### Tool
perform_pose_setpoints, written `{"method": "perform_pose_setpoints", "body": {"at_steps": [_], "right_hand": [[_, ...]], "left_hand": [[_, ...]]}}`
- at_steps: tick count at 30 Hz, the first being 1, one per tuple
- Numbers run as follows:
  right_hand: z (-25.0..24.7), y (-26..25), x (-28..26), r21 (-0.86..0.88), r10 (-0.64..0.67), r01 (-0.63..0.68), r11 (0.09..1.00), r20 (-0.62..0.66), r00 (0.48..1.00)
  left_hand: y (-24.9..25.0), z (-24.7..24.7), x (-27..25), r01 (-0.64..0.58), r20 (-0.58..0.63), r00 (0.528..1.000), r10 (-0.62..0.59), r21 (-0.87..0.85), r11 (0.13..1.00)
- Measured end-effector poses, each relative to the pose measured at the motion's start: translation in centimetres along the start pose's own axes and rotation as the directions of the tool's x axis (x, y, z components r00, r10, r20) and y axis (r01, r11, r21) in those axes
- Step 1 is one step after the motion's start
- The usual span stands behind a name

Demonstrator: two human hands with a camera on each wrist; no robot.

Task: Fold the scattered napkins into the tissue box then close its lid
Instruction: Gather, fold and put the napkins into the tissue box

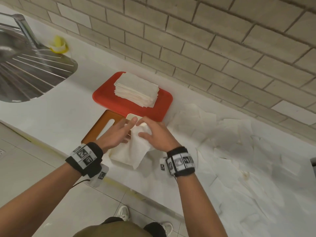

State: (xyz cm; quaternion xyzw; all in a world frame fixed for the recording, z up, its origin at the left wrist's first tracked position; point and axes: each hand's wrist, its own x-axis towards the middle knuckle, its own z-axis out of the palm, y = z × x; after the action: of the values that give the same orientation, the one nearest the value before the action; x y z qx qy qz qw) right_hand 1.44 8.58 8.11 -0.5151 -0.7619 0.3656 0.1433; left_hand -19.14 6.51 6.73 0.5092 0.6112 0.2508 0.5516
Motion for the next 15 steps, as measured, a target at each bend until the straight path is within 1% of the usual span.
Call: {"method": "perform_pose_setpoints", "body": {"at_steps": [1,2,3,4,6,9,11,13,15], "right_hand": [[-0.2,-0.4,1.2,-0.034,-0.01,0.012,0.999,0.059,0.998],[-0.6,-0.6,2.4,-0.058,-0.021,0.026,0.998,0.093,0.995],[-0.8,-0.6,3.5,-0.076,-0.026,0.034,0.996,0.104,0.994],[-1.2,-0.6,4.4,-0.09,-0.024,0.033,0.995,0.1,0.995],[-1.6,-0.3,6.1,-0.103,0.004,0.003,0.995,0.073,0.997],[-1.4,0.2,8.1,-0.121,0.037,-0.033,0.992,0.029,0.999],[-0.4,0.6,9.3,-0.141,0.047,-0.044,0.989,0.014,0.999],[0.8,0.9,9.6,-0.173,0.053,-0.047,0.984,0.031,0.998],[1.9,1.1,9.5,-0.217,0.045,-0.032,0.976,0.055,0.997]], "left_hand": [[-0.6,-0.4,0.4,0.053,0.026,0.998,-0.051,-0.081,0.995],[-1.2,-0.6,0.8,0.075,0.036,0.997,-0.072,-0.116,0.99],[-1.8,-0.9,1.0,0.08,0.017,0.997,-0.079,-0.096,0.992],[-2.3,-1.0,1.2,0.074,-0.013,0.997,-0.075,-0.047,0.996],[-3.5,-1.2,1.3,0.053,-0.069,0.997,-0.046,0.102,0.993],[-4.2,-1.0,1.3,0.02,-0.132,0.991,0.016,0.268,0.963],[-4.4,-0.4,1.4,0.013,-0.129,0.991,0.036,0.36,0.933],[-4.6,0.2,1.6,0.005,-0.123,0.991,0.056,0.448,0.894],[-4.6,0.4,1.6,-0.001,-0.089,0.994,0.056,0.53,0.848]]}}
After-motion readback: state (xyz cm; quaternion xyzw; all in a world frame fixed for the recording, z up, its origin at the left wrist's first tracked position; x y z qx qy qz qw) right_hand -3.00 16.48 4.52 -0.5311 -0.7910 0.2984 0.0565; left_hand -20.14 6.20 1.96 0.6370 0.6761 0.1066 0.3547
